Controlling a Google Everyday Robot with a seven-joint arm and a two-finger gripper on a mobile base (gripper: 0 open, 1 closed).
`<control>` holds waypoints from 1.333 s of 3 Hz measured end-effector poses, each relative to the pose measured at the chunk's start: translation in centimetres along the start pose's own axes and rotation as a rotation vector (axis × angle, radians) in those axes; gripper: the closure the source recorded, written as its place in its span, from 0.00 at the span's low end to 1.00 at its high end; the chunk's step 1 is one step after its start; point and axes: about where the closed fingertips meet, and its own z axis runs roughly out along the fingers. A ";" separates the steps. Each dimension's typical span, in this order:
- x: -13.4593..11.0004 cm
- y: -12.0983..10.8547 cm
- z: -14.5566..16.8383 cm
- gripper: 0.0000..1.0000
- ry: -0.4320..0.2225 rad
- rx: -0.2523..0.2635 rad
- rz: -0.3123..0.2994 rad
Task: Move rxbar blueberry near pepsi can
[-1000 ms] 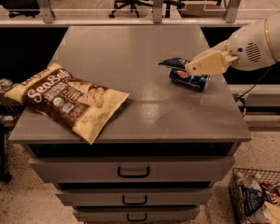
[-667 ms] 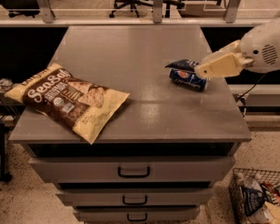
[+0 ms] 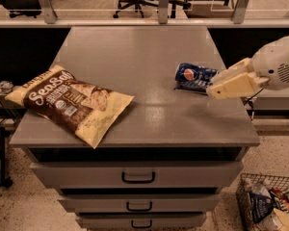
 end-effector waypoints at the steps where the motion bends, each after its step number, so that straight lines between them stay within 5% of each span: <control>1: 2.0 -0.4 0.6 1.00 0.028 -0.033 -0.026; 2: 3.2 -1.6 1.1 1.00 0.050 -0.039 -0.056; 4: 5.2 -3.5 2.1 0.51 0.089 -0.068 -0.076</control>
Offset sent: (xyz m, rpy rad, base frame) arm 0.0157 -0.0327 -0.0474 -0.0782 -0.0099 0.0917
